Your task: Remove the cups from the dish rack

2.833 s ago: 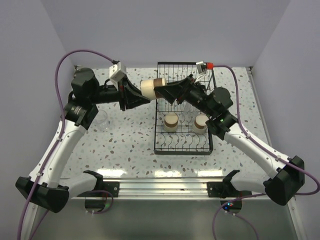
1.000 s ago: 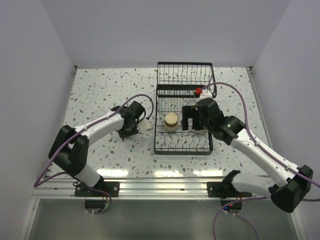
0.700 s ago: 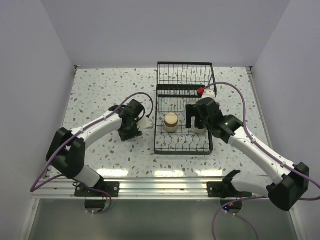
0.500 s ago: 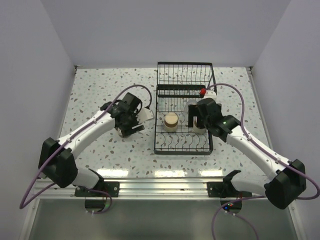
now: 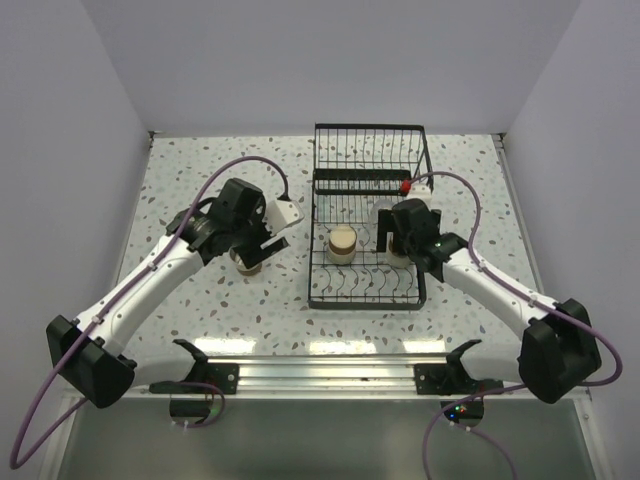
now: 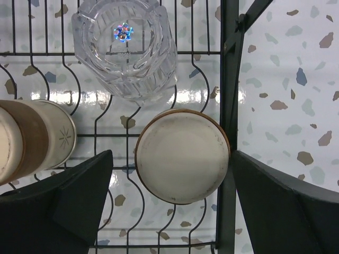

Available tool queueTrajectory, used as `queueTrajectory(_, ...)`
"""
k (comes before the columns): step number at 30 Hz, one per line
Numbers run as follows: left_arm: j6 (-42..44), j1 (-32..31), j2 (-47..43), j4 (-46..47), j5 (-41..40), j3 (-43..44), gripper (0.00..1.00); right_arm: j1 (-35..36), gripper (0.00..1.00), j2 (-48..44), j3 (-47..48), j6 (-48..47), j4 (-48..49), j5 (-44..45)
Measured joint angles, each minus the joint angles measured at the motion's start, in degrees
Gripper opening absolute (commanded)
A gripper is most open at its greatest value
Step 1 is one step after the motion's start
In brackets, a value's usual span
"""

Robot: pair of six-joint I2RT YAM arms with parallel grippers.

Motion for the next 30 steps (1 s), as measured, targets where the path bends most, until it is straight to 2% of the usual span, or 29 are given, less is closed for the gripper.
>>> queueTrajectory(4, -0.2, 0.0, 0.0, 0.0, 0.7, 0.0, 0.83, 0.0, 0.88, 0.4, -0.9, -0.2, 2.8, 0.1)
queueTrajectory(11, -0.5, 0.0, -0.5, 0.0, 1.4, 0.0, 0.83, -0.1, 0.86, 1.1, -1.8, -0.3, 5.8, 0.3)
queueTrajectory(18, -0.6, 0.0, -2.0, 0.0, 1.8, 0.0, 0.83, -0.3, 0.85, -5.5, -11.7, -3.0, 12.3, -1.4)
queueTrajectory(22, -0.6, 0.0, -2.1, 0.0, 2.8, 0.0, 0.83, -0.3, 0.90, -9.5, -16.7, -4.9, 14.5, -1.6)
queueTrajectory(26, -0.6, 0.0, -2.1, 0.0, 3.3, 0.0, 0.83, -0.3, 0.95, -9.4, -16.7, -6.7, 17.8, -1.6)
queueTrajectory(30, -0.6, 0.0, -2.2, 0.0, 3.7, 0.0, 0.83, -0.3, 0.96, -7.9, -16.7, -7.8, 21.4, -1.6)
